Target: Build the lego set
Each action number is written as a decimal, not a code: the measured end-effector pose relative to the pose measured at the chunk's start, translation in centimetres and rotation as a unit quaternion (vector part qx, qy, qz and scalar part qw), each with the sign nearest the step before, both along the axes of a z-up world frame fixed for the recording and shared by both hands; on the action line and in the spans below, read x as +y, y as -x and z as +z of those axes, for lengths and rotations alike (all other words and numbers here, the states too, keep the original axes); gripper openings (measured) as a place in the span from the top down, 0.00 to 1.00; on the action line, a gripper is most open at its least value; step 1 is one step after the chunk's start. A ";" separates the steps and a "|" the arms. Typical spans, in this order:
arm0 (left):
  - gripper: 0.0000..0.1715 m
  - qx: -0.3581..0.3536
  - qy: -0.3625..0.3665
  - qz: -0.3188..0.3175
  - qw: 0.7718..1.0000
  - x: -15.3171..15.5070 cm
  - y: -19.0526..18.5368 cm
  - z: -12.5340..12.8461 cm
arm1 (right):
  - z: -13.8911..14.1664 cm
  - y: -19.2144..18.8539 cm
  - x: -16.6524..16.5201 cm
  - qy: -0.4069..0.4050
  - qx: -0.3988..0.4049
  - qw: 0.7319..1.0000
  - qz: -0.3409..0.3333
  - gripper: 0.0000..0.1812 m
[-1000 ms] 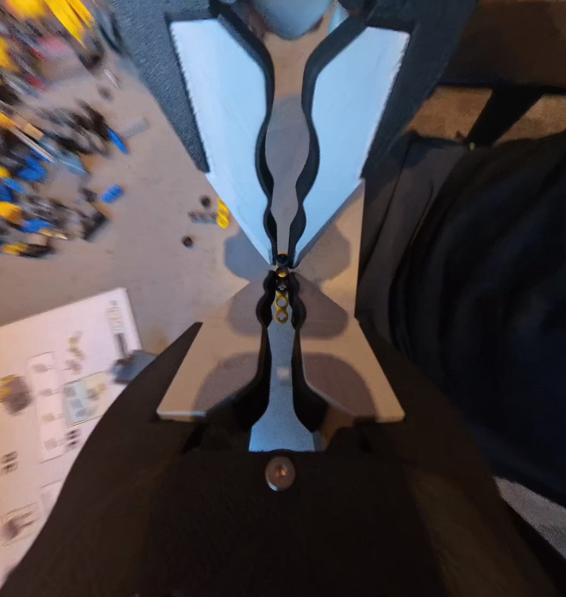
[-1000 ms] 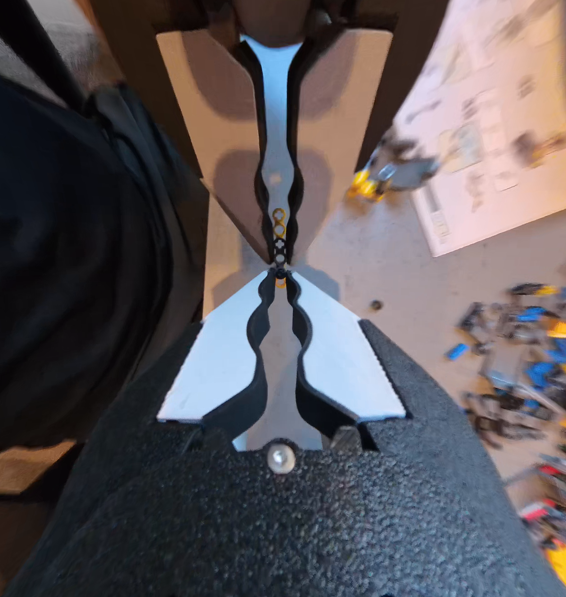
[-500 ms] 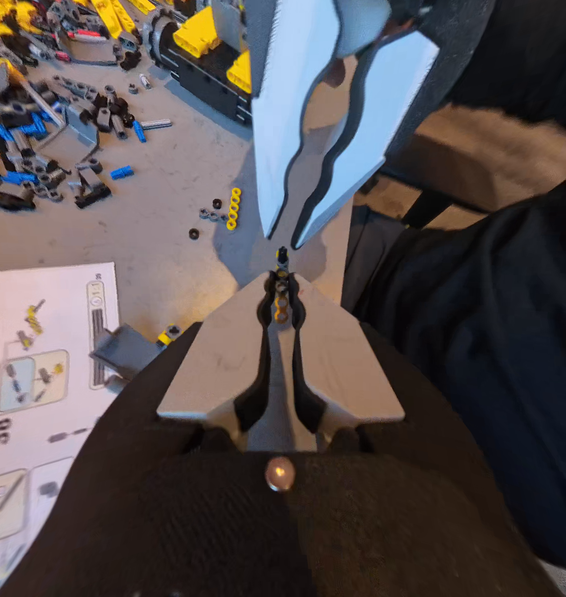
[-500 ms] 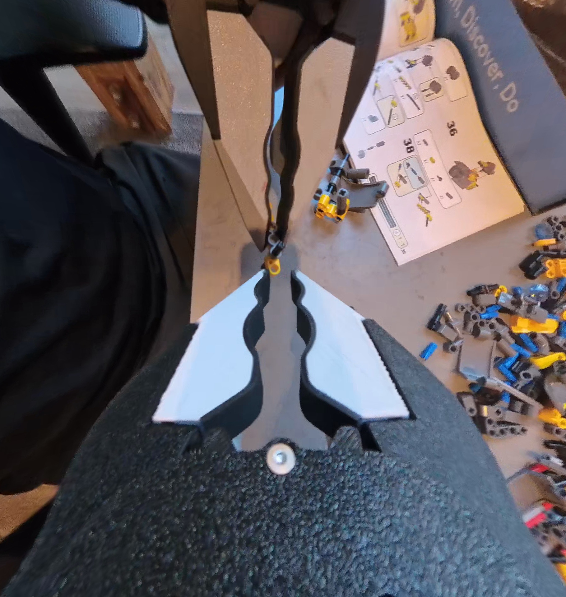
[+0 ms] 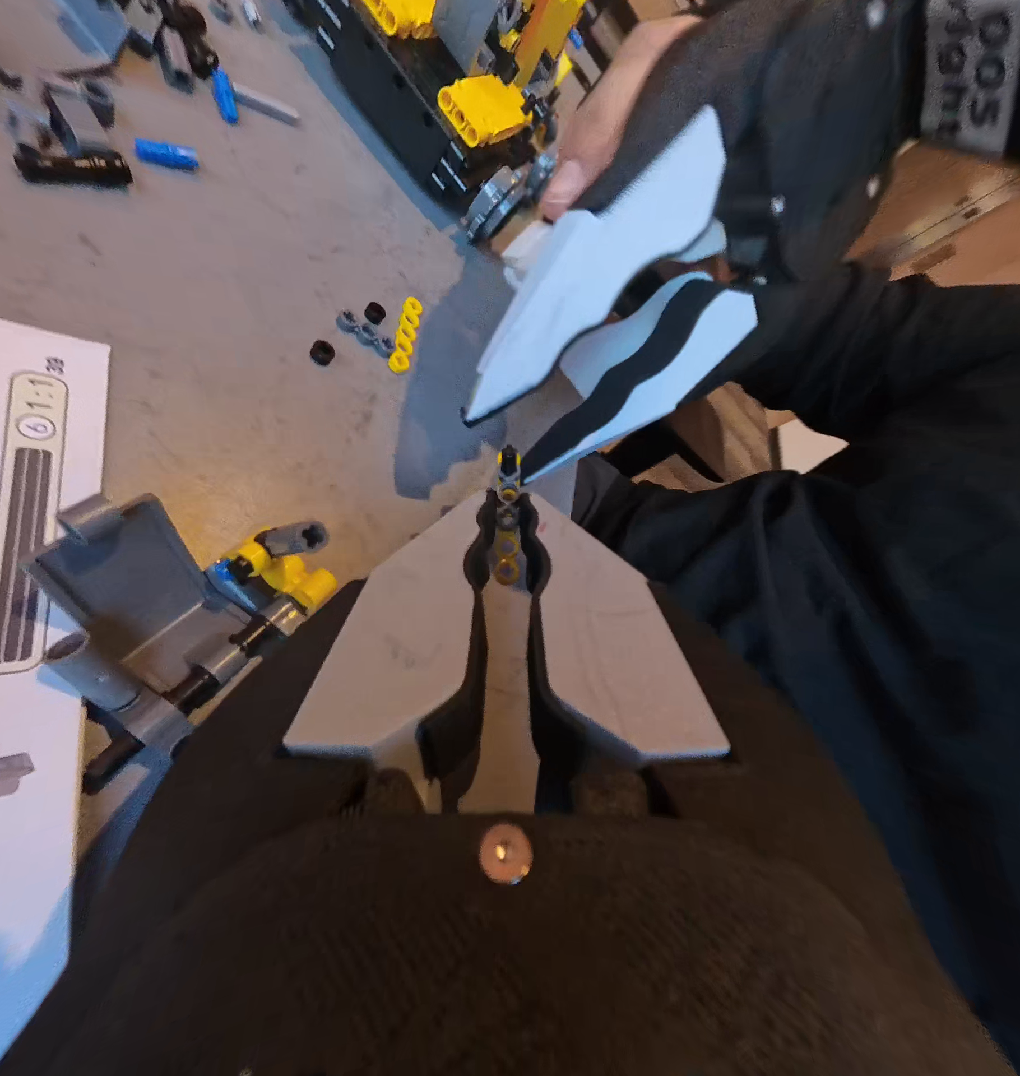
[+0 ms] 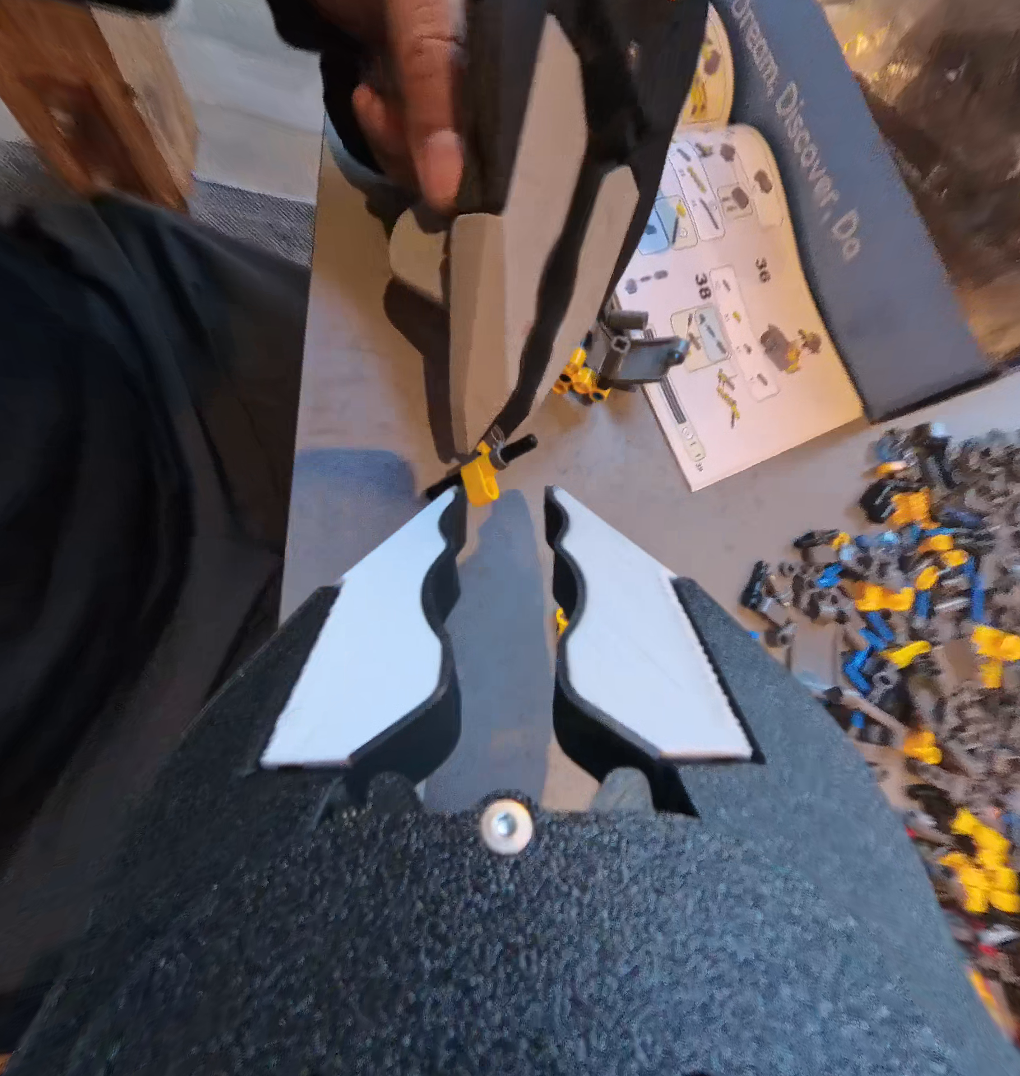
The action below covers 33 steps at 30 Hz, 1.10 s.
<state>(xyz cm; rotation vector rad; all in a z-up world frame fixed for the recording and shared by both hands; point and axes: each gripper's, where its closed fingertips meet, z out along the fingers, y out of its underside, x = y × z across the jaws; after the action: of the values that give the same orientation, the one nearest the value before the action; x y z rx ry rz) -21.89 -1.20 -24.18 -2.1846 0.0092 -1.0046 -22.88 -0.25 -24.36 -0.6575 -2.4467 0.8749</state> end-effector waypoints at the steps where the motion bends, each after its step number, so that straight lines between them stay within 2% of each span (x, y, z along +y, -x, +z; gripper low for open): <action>1: 0.96 -0.012 0.010 0.000 1.000 -0.1 0.0 -0.2 | -0.2 0.0 -0.2 -0.021 0.015 1.000 0.010 0.87; 3: 0.96 -0.023 0.022 0.008 0.999 0.0 0.2 -0.7 | -0.8 -0.3 -0.5 -0.047 0.020 0.998 0.023 0.94; 6: 0.96 0.000 0.035 0.023 0.999 -0.3 0.7 -1.6 | -1.8 -0.3 -0.2 -0.031 -0.017 0.999 -0.006 0.95; 9: 0.95 0.040 0.047 0.039 0.997 -0.8 1.4 -2.6 | -2.2 -1.2 0.3 0.032 -0.070 0.996 -0.046 0.86; 12: 0.89 0.062 0.035 0.030 0.997 -0.8 1.3 -2.4 | -2.2 -2.0 -0.4 0.100 -0.102 0.988 -0.060 0.86; 14: 0.88 0.093 0.031 0.022 0.995 -0.8 1.2 -2.5 | -2.7 -2.1 -0.1 0.085 -0.103 0.988 -0.081 0.86; 18: 0.81 0.176 0.030 0.037 0.983 -1.8 2.1 -2.5 | -1.9 -2.7 2.7 0.058 -0.083 0.984 -0.150 0.89; 21: 0.80 0.246 0.014 0.049 0.968 -2.7 2.8 -2.6 | -0.6 -3.1 6.3 0.038 -0.074 0.978 -0.191 0.89; 23: 0.82 0.274 -0.005 0.039 0.961 -2.6 2.5 -2.7 | -0.1 -2.8 7.8 0.023 -0.079 0.976 -0.200 0.89; 27: 0.82 0.320 -0.025 0.022 0.947 -1.8 2.0 -3.1 | -0.5 -1.3 8.2 -0.004 -0.112 0.974 -0.195 0.90; 29: 0.87 0.349 -0.031 0.015 0.937 -1.6 2.1 -3.3 | -0.9 -0.6 8.0 -0.016 -0.124 0.975 -0.186 0.90; 30: 0.95 0.356 -0.037 -0.002 0.934 -1.7 1.9 -3.3 | -1.2 -0.3 7.8 -0.018 -0.131 0.975 -0.181 0.90; 33: 0.97 0.378 -0.045 -0.032 0.924 -2.9 1.9 -3.3 | -1.7 0.0 7.3 -0.029 -0.143 0.974 -0.172 0.89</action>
<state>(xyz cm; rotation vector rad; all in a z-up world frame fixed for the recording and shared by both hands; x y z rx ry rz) -23.75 -4.11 -27.43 -2.3592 0.4755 -0.1329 -22.91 7.04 -26.10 -1.2147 -2.4799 0.6014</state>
